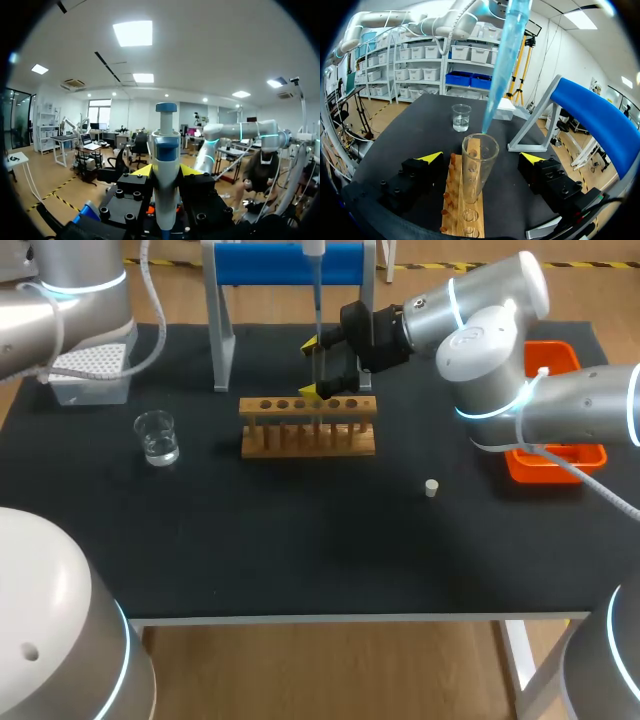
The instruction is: Invert the test tube, pick up the pipette, mount the tip to pipette, aspirate from beaker and dispense into the tube, eject the tip, return the pipette, and cap with the stopper.
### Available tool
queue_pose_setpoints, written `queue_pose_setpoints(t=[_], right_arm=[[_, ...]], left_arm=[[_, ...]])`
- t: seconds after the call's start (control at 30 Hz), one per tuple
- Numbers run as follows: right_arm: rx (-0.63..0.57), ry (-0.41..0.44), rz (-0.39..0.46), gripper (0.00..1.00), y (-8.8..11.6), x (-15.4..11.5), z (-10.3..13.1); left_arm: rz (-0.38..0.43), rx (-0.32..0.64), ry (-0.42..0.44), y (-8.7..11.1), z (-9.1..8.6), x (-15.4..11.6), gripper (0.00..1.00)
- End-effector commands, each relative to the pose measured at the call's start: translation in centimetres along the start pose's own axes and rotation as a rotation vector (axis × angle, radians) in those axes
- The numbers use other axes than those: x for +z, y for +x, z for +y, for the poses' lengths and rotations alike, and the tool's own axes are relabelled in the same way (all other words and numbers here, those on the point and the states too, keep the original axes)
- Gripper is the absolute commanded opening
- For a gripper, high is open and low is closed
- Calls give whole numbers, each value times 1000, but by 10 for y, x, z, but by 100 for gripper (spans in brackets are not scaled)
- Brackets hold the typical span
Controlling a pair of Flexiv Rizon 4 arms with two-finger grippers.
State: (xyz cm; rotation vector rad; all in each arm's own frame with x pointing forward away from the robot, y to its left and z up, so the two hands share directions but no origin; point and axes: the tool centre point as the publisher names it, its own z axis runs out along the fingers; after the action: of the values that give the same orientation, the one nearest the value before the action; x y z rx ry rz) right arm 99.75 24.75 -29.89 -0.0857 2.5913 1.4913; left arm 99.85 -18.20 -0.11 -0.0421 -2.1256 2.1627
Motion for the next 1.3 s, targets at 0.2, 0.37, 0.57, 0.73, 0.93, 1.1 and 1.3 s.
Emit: queue_pose_setpoints(t=[0.2, 0.37, 0.57, 0.73, 0.93, 1.1, 1.3], right_arm=[[0, 3, 4, 100, -1, -1, 0], [0, 3, 4, 100, -1, -1, 0], [0, 3, 4, 100, -1, -1, 0], [0, 3, 4, 100, -1, -1, 0], [0, 3, 4, 100, -1, -1, 0], [0, 3, 4, 100, -1, -1, 0], [0, 3, 4, 100, -1, -1, 0]], left_arm=[[0, -17, 11, -4, 10, -2, 0], [-8, -33, 18, -5, 16, -5, 0], [-11, -47, 19, -6, 21, -7, 0], [-16, -52, 5, -6, 22, -8, 0], [-19, -43, -3, -7, 24, -9, 0], [-24, -33, -4, -8, 25, -9, 0], [-29, -23, -1, -9, 25, -9, 0]])
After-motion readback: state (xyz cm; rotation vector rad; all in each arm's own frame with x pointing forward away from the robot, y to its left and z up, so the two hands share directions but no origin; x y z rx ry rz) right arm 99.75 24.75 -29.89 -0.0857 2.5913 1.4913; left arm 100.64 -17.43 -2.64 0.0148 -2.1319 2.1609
